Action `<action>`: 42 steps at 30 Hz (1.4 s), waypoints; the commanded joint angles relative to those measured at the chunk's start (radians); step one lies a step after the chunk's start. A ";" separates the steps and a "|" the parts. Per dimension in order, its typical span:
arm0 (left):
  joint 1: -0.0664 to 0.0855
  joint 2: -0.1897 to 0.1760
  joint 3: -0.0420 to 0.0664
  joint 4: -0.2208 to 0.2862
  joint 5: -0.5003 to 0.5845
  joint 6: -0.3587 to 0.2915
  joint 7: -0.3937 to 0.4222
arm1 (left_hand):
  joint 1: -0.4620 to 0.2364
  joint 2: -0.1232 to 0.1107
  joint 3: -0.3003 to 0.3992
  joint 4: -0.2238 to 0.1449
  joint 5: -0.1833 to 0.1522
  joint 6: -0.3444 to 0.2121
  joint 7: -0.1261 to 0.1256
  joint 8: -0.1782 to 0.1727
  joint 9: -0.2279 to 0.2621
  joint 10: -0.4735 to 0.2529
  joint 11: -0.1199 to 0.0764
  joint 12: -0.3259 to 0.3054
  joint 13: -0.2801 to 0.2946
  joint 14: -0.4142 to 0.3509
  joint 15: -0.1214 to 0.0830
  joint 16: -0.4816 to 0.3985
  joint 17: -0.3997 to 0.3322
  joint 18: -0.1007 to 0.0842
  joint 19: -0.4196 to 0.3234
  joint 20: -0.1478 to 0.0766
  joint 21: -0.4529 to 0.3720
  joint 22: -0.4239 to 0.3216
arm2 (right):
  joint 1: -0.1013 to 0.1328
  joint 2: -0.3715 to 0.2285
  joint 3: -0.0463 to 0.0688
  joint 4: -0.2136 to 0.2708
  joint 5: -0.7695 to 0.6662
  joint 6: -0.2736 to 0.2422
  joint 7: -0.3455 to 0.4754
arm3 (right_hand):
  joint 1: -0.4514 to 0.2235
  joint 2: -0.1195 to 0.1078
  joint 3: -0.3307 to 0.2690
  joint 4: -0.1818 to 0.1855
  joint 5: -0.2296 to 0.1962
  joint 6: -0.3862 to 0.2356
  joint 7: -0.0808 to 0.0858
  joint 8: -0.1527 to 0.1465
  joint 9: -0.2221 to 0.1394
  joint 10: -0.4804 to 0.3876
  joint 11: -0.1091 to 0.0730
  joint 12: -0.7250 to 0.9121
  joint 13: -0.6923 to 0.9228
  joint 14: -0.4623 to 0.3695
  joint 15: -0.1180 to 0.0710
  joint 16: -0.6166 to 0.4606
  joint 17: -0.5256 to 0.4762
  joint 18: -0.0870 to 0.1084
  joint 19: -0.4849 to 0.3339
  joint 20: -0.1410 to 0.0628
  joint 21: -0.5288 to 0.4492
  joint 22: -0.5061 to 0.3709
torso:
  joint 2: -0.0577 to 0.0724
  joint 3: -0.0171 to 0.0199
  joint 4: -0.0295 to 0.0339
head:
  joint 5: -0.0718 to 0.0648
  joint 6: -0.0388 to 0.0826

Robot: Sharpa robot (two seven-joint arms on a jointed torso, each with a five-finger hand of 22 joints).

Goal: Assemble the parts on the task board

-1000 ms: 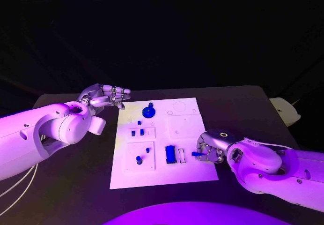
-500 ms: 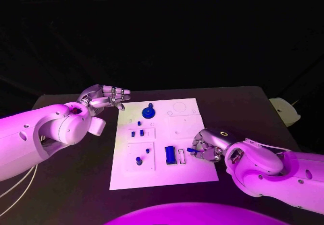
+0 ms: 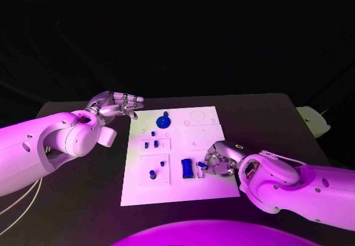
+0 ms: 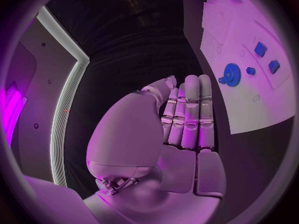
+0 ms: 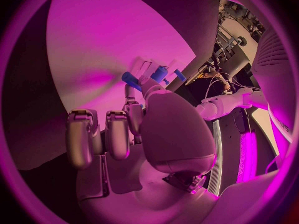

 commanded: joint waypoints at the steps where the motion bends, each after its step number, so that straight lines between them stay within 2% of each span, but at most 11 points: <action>1: 0.000 0.001 0.000 0.004 -0.002 0.018 0.003 | -0.004 0.002 -0.003 0.002 0.001 -0.009 0.001 0.004 0.000 -0.005 0.001 0.003 0.002 -0.006 0.003 0.001 -0.001 0.014 -0.001 0.008 -0.004 -0.001 | -0.001 0.009 0.000 -0.005 0.047 0.043 -0.010 | -0.024 -0.003 0.005 0.009 0.006 0.017 -0.008 0.004 0.011 0.008 0.000 0.006 -0.066 0.076 0.002 0.007 0.127 -0.001 0.063 -0.001 0.001 0.236 | 0.000 0.0000 -0.0004 | 0.001 -0.002; 5: 0.000 0.000 0.000 0.005 -0.002 0.019 0.002 | -0.003 0.002 -0.003 0.002 0.001 -0.011 0.001 0.004 0.000 -0.007 0.001 0.004 0.002 -0.006 0.003 0.001 -0.002 0.014 -0.001 0.008 -0.004 -0.001 | -0.001 0.020 0.000 -0.009 0.054 0.050 -0.011 | -0.064 -0.010 0.000 0.032 0.033 0.025 -0.009 0.007 0.014 0.014 0.000 0.015 -0.059 0.077 0.002 0.010 0.132 -0.002 0.065 -0.001 0.006 0.238 | 0.000 0.0002 -0.0009 | 0.000 -0.004; 8: 0.000 0.000 0.000 0.005 -0.002 0.020 0.001 | -0.003 0.002 -0.003 0.002 0.001 -0.011 0.001 0.004 0.000 -0.007 0.001 0.004 0.002 -0.006 0.003 0.001 -0.002 0.014 -0.001 0.008 -0.004 -0.001 | -0.001 0.025 0.000 -0.012 0.056 0.052 -0.013 | -0.102 -0.017 -0.014 0.053 0.072 0.033 -0.011 0.012 0.019 0.020 -0.002 0.026 -0.051 0.078 0.001 0.013 0.136 -0.003 0.067 -0.002 0.011 0.239 | 0.000 0.0003 -0.0004 | -0.001 -0.005; 14: 0.001 0.000 0.000 0.006 -0.002 0.020 0.000 | -0.003 0.002 -0.003 0.002 0.001 -0.011 0.001 0.004 0.000 -0.007 0.001 0.004 0.002 -0.006 0.003 0.001 -0.002 0.014 -0.001 0.008 -0.004 -0.001 | -0.001 0.028 0.000 -0.017 0.055 0.067 -0.015 | -0.128 -0.012 -0.024 0.068 0.084 0.041 -0.014 0.017 0.024 0.028 -0.004 0.044 -0.039 0.079 -0.001 0.016 0.141 -0.005 0.070 -0.004 0.018 0.241 | 0.000 0.0006 -0.0008 | 0.000 -0.007; 21: 0.001 -0.001 0.000 0.006 -0.002 0.023 -0.003 | -0.003 0.002 -0.003 0.002 0.001 -0.011 0.001 0.004 0.000 -0.007 0.001 0.004 0.002 -0.006 0.003 0.001 -0.002 0.014 -0.001 0.008 -0.004 -0.001 | -0.001 0.028 0.000 -0.019 0.050 0.085 -0.016 | -0.141 -0.007 -0.029 0.075 0.085 0.045 -0.016 0.019 0.026 0.032 -0.005 0.052 -0.033 0.079 -0.003 0.017 0.142 -0.005 0.071 -0.005 0.019 0.241 | -0.001 0.0008 -0.0009 | 0.002 -0.008; 31: 0.001 0.000 0.000 0.006 -0.002 0.023 -0.004 | -0.003 0.001 -0.003 0.002 0.001 -0.013 0.002 0.003 -0.001 -0.010 0.002 0.005 0.002 -0.006 0.003 0.001 -0.002 0.014 -0.001 0.008 -0.005 -0.002 | -0.001 0.034 0.000 -0.026 0.032 0.094 -0.020 | -0.155 -0.004 -0.035 0.079 0.079 0.045 -0.015 0.019 0.028 0.032 -0.005 0.052 -0.032 0.079 -0.003 0.016 0.141 -0.004 0.069 -0.005 0.015 0.240 | 0.000 0.0009 -0.0005 | -0.001 -0.008; 35: 0.001 0.000 0.000 0.006 -0.002 0.023 -0.004 | -0.003 0.001 -0.003 0.002 0.001 -0.013 0.002 0.003 -0.001 -0.010 0.002 0.005 0.002 -0.006 0.003 0.001 -0.002 0.014 -0.001 0.008 -0.005 -0.002 | -0.001 0.038 0.000 -0.025 0.029 0.091 -0.019 | -0.212 -0.013 -0.075 0.082 0.066 0.046 -0.012 0.020 0.030 0.032 -0.002 0.051 -0.032 0.079 0.000 0.015 0.140 -0.004 0.068 -0.004 0.014 0.240 | 0.000 0.0009 -0.0005 | -0.002 -0.008; 38: 0.001 0.000 0.000 0.006 -0.002 0.022 -0.004 | -0.003 0.001 -0.003 0.002 0.001 -0.013 0.002 0.003 -0.001 -0.010 0.002 0.005 0.002 -0.006 0.003 0.001 -0.002 0.014 -0.001 0.008 -0.005 -0.002 | -0.001 0.040 0.000 -0.025 0.027 0.089 -0.019 | -0.249 -0.010 -0.107 0.082 0.065 0.046 -0.013 0.020 0.032 0.032 -0.002 0.050 -0.031 0.078 0.000 0.015 0.140 -0.004 0.068 -0.004 0.014 0.240 | 0.000 0.0009 -0.0006 | -0.002 -0.007; 42: 0.001 -0.001 0.000 0.006 -0.002 0.022 -0.004 | -0.003 0.001 -0.004 0.002 0.001 -0.014 0.002 0.003 -0.001 -0.011 0.002 0.005 0.001 -0.006 0.003 0.001 -0.002 0.014 -0.001 0.008 -0.005 -0.002 | -0.001 0.040 0.000 -0.027 0.023 0.087 -0.019 | -0.287 0.002 -0.148 0.082 0.019 0.045 -0.014 0.019 0.035 0.031 -0.003 0.049 -0.031 0.078 -0.001 0.014 0.139 -0.004 0.068 -0.004 0.014 0.240 | -0.001 0.0005 -0.0011 | -0.002 -0.008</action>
